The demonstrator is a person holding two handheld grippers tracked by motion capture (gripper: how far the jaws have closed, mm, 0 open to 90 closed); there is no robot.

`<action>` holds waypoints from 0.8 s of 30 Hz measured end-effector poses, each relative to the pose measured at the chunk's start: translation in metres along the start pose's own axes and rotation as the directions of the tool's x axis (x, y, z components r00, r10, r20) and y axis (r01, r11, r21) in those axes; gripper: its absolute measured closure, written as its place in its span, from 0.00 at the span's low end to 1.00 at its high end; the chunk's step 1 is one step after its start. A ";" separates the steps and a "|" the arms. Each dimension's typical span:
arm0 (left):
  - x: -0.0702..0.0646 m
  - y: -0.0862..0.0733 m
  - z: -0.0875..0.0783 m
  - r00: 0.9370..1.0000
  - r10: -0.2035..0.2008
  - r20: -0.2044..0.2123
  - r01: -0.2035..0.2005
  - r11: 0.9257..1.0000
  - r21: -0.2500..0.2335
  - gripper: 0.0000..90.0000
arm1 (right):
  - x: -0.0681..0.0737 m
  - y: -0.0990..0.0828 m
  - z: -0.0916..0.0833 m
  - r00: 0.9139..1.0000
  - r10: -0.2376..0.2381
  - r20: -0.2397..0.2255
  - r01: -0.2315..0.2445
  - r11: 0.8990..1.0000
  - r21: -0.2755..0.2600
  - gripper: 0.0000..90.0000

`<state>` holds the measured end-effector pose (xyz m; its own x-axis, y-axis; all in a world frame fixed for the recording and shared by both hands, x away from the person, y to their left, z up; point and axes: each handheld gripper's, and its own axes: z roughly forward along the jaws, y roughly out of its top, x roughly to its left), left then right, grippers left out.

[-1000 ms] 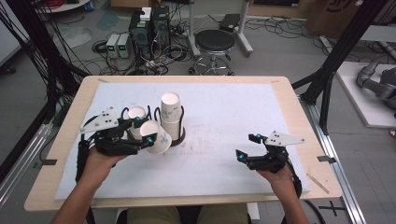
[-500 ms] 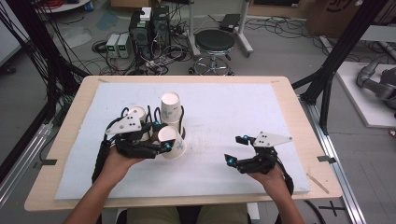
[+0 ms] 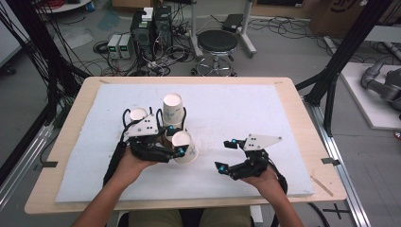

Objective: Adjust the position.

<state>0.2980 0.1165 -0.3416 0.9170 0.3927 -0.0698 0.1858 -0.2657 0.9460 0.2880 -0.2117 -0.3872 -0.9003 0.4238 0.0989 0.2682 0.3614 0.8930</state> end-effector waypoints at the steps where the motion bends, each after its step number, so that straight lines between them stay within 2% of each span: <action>1: -0.001 0.000 0.001 1.000 0.000 0.005 0.000 1.000 -0.001 0.42 | 0.000 0.001 0.003 1.000 -0.004 -0.006 0.004 1.000 -0.001 0.20; 8: -0.004 0.000 0.009 0.999 0.008 0.037 -0.008 1.000 0.005 0.42 | 0.002 0.008 0.018 0.998 -0.022 -0.056 0.023 1.000 0.009 0.20; 14: -0.007 0.002 0.014 0.998 0.020 0.065 -0.021 1.000 0.010 0.42 | 0.003 0.011 0.031 0.993 -0.043 -0.112 0.045 0.999 0.018 0.20; 24: -0.011 0.003 0.019 0.994 0.024 0.103 -0.024 1.000 0.003 0.42 | 0.005 0.014 0.042 0.985 -0.055 -0.162 0.058 0.998 0.017 0.20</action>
<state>0.2955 0.0948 -0.3437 0.9527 0.2934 -0.0797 0.1647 -0.2778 0.9464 0.3020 -0.1694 -0.3926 -0.9571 0.2637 0.1197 0.2213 0.3995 0.8896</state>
